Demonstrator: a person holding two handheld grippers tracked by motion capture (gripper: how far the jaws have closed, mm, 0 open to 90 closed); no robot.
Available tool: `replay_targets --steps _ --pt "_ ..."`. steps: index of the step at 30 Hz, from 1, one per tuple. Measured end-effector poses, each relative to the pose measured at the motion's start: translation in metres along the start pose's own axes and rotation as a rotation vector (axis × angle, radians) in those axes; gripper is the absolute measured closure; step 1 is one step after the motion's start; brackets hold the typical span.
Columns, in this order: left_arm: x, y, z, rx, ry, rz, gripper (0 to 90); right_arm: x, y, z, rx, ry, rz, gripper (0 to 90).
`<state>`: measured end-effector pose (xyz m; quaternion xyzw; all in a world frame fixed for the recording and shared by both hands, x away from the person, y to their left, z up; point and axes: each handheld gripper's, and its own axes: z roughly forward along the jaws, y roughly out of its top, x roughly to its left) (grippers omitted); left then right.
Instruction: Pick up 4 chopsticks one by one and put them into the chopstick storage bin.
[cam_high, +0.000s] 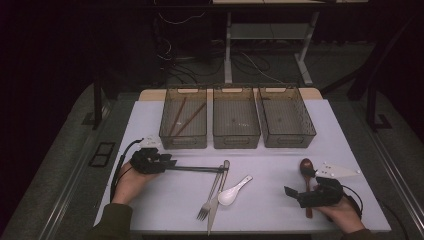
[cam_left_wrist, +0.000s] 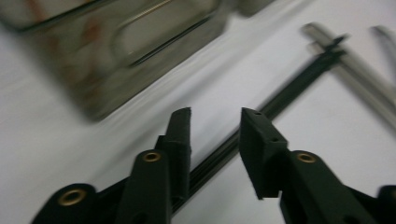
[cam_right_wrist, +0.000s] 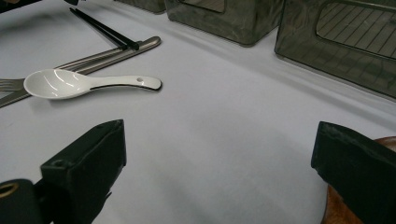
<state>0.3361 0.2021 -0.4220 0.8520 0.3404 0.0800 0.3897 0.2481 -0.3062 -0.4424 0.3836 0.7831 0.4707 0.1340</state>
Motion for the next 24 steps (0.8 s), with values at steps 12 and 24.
replay_targets --steps 12,24 --pt "-0.033 0.028 0.044 0.032 -0.194 0.142 49.9 0.000 0.000 0.001 0.003 0.002 -0.004 2.8" --pt "-0.050 0.041 0.081 0.072 -0.251 0.223 52.2 0.000 0.000 0.001 0.003 0.004 0.001 2.8"
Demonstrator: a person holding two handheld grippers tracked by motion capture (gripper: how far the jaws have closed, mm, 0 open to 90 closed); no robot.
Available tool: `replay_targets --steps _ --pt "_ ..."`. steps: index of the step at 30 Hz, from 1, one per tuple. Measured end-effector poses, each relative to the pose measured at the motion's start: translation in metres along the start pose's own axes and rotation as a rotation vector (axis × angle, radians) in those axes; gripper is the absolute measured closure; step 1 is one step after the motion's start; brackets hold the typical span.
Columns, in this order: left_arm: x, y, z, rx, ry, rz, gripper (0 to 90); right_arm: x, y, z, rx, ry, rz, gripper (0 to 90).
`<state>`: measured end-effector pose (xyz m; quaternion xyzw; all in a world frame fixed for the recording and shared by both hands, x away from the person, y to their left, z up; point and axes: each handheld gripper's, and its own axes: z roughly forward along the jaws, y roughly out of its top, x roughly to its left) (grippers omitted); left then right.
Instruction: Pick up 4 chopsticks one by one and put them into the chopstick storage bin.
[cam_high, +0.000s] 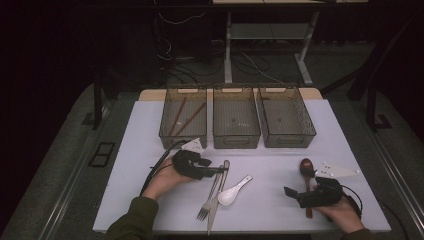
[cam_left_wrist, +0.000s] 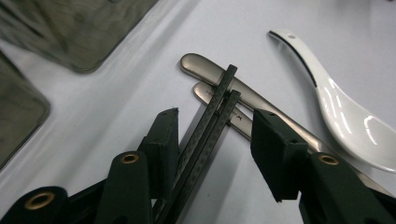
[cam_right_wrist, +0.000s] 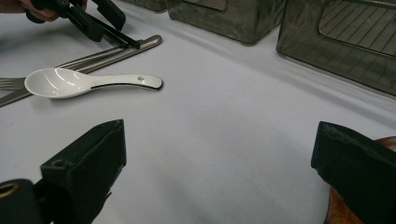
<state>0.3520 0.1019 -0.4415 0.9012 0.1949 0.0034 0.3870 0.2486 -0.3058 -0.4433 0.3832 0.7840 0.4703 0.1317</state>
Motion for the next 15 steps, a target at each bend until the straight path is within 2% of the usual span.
replay_targets --steps 3,15 --pt "0.0002 0.0013 0.0037 0.005 0.004 -0.001 54.4 -0.0002 0.0000 -0.0001 0.001 0.001 0.000 2.8" --pt "-0.0013 0.0010 0.0073 0.025 0.022 0.037 66.7 -0.0002 0.0000 -0.0005 0.000 0.002 0.000 2.8"
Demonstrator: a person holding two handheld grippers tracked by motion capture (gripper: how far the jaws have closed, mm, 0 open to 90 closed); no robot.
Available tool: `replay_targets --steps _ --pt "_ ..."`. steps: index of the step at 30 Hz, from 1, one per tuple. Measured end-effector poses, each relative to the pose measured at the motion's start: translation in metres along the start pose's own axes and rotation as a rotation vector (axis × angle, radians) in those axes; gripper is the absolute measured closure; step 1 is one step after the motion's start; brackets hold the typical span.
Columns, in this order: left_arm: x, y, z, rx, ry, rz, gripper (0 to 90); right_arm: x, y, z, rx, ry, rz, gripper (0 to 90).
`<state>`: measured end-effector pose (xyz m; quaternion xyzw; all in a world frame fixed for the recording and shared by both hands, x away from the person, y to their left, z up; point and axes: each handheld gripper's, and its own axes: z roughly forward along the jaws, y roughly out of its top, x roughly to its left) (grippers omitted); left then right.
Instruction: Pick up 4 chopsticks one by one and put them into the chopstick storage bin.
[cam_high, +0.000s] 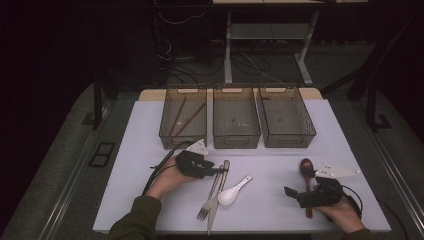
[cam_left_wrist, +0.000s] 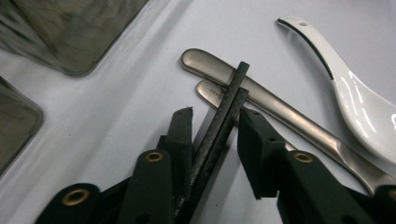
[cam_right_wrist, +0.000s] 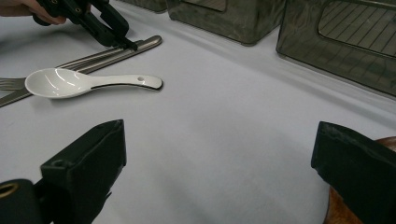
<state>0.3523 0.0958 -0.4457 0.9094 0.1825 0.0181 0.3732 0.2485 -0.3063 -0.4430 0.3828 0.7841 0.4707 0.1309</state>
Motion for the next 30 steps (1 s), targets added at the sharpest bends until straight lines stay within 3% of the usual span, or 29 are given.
replay_targets --steps 20,28,30 --pt "-0.0021 0.0007 -0.0002 0.015 0.002 -0.008 78.4 -0.0004 0.0002 -0.0006 -0.005 -0.001 -0.002 2.8" --pt "-0.0011 0.0004 -0.0003 0.012 -0.005 -0.030 78.1 -0.0004 0.0002 -0.0005 -0.005 -0.001 -0.002 2.8" --pt "-0.0013 0.0004 -0.0006 0.008 -0.017 -0.040 72.0 -0.0003 0.0002 -0.0005 -0.004 -0.001 -0.002 2.8"
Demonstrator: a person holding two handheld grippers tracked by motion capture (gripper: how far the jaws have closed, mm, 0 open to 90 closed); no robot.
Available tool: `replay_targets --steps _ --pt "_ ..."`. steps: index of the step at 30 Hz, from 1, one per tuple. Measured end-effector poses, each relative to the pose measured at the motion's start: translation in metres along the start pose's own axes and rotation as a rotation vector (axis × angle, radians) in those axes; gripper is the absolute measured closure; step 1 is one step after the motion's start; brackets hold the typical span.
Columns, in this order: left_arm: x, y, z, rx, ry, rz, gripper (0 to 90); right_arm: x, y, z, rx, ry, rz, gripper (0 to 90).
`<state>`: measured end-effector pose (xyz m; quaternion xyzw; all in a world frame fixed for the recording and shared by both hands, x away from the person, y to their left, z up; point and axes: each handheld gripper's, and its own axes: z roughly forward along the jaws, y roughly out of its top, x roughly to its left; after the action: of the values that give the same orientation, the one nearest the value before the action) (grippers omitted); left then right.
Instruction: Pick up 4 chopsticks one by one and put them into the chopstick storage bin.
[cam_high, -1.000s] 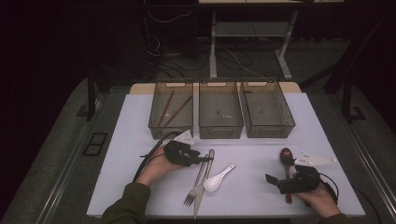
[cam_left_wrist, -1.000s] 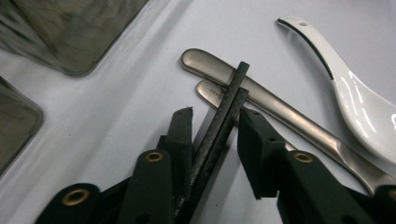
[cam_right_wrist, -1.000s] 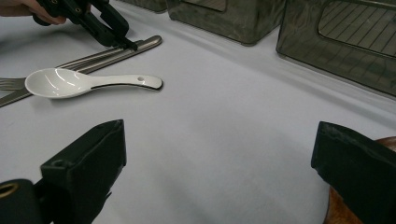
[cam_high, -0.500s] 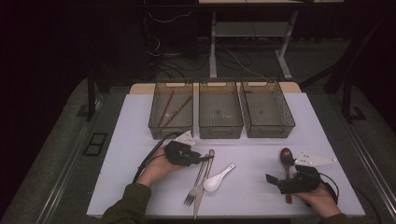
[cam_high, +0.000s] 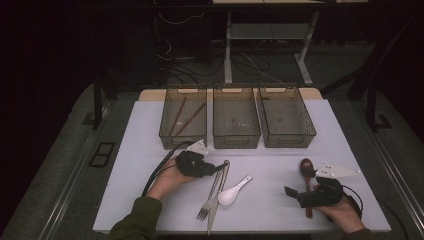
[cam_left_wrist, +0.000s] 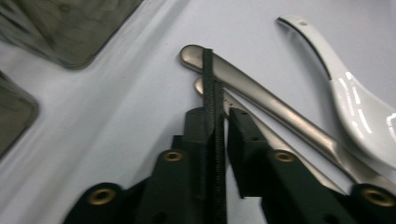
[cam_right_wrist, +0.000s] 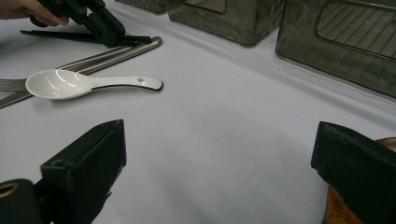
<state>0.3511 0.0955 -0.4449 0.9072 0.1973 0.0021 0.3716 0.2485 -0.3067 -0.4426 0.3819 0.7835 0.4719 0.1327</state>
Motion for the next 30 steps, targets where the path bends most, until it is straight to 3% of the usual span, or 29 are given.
replay_targets --steps 6,16,23,30 --pt "-0.004 -0.001 -0.013 -0.042 0.043 -0.011 63.4 0.000 0.000 0.000 0.001 0.000 0.000 2.8" --pt "-0.009 -0.031 -0.055 -0.084 0.110 -0.072 79.8 0.000 0.000 0.000 0.000 0.000 -0.001 2.8" --pt "-0.009 -0.040 -0.048 -0.032 0.111 -0.060 80.2 0.000 0.000 0.000 0.000 0.000 -0.002 2.8" --pt "-0.007 -0.042 -0.044 -0.016 0.109 -0.063 80.6 0.000 0.000 0.000 0.000 -0.001 -0.002 2.8"
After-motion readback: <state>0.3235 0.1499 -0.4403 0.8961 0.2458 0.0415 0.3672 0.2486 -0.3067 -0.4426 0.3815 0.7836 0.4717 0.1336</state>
